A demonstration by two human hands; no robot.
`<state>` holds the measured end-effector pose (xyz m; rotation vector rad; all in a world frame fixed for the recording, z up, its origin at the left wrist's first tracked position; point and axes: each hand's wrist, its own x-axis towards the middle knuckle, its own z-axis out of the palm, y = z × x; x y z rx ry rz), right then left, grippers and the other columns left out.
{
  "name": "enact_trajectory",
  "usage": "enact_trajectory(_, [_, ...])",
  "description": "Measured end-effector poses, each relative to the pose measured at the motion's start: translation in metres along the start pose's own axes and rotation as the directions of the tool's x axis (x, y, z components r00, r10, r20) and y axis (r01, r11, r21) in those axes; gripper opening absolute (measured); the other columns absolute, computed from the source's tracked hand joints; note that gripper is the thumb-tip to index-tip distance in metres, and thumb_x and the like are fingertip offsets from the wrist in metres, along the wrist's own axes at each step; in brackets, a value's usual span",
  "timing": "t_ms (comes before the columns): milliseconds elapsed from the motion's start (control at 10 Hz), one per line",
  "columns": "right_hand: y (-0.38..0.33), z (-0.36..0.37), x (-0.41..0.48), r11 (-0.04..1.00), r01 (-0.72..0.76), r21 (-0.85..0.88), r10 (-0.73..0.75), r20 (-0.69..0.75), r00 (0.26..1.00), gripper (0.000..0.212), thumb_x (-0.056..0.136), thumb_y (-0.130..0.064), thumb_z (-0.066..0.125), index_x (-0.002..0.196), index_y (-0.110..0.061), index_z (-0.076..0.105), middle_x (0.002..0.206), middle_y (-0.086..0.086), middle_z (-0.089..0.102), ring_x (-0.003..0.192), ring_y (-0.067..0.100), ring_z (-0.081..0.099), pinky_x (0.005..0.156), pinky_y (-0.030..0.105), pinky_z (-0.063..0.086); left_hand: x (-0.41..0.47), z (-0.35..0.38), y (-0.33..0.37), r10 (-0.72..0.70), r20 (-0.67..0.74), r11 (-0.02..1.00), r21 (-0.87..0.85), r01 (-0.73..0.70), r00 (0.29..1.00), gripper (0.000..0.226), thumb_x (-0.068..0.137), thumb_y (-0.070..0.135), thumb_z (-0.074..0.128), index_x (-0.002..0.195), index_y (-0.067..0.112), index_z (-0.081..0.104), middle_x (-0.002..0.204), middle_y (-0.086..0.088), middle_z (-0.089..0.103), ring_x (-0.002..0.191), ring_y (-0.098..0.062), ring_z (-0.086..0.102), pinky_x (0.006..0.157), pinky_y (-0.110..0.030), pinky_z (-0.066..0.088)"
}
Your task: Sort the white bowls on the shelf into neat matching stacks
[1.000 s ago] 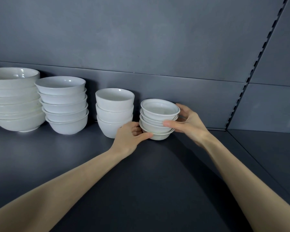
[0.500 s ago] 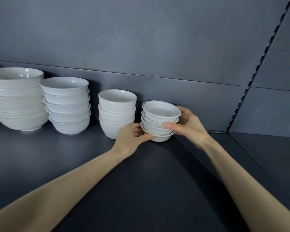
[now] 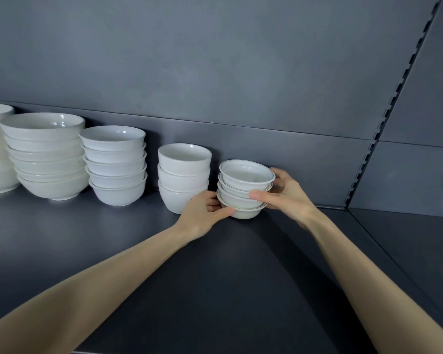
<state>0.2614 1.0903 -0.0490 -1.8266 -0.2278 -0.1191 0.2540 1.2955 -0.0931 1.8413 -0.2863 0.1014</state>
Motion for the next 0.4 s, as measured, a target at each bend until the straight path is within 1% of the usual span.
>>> enact_trajectory(100, [-0.005, -0.001, -0.002, 0.999, -0.004, -0.043, 0.004, 0.012, 1.000, 0.077, 0.072, -0.017, 0.083, 0.137, -0.018, 0.042, 0.111, -0.013, 0.058, 0.111, 0.012, 0.059, 0.090, 0.032, 0.053, -0.003, -0.001, 0.005, -0.016, 0.021, 0.999, 0.050, 0.015, 1.000, 0.043, 0.084, 0.023, 0.072, 0.122, 0.010, 0.057, 0.114, 0.000, 0.066, 0.105, -0.010, 0.062, 0.085, -0.013, 0.049])
enact_trajectory(200, [-0.006, -0.004, -0.002, 0.991, 0.001, -0.134, 0.004, 0.033, 0.999, 0.083, 0.072, -0.023, 0.083, 0.140, -0.018, 0.035, 0.114, -0.014, 0.055, 0.111, 0.010, 0.055, 0.094, 0.028, 0.046, -0.005, -0.004, 0.006, -0.021, 0.042, 0.987, 0.163, 0.014, 0.999, 0.041, 0.083, 0.028, 0.072, 0.119, 0.013, 0.058, 0.105, 0.005, 0.063, 0.104, -0.011, 0.060, 0.084, -0.015, 0.047])
enact_trajectory(300, [-0.013, -0.008, -0.005, 0.951, 0.004, -0.309, -0.001, 0.011, 1.000, 0.096, 0.067, -0.037, 0.084, 0.145, -0.016, 0.031, 0.134, -0.008, 0.051, 0.125, 0.013, 0.048, 0.106, 0.033, 0.040, -0.016, -0.014, 0.019, -0.029, 0.072, 0.938, 0.346, 0.002, 0.997, 0.052, 0.083, 0.030, 0.073, 0.127, 0.011, 0.054, 0.116, -0.001, 0.058, 0.105, -0.012, 0.056, 0.090, -0.020, 0.044])
enact_trajectory(400, [-0.028, -0.004, -0.013, 0.888, 0.061, -0.456, -0.067, 0.002, 0.998, 0.090, 0.071, -0.039, 0.081, 0.144, -0.013, 0.035, 0.141, -0.001, 0.046, 0.131, 0.017, 0.041, 0.103, 0.025, 0.034, -0.030, -0.031, 0.033, -0.009, 0.075, 0.888, 0.459, -0.027, 0.997, 0.053, 0.083, 0.032, 0.072, 0.128, 0.011, 0.054, 0.123, -0.007, 0.060, 0.108, -0.016, 0.059, 0.094, -0.024, 0.046])
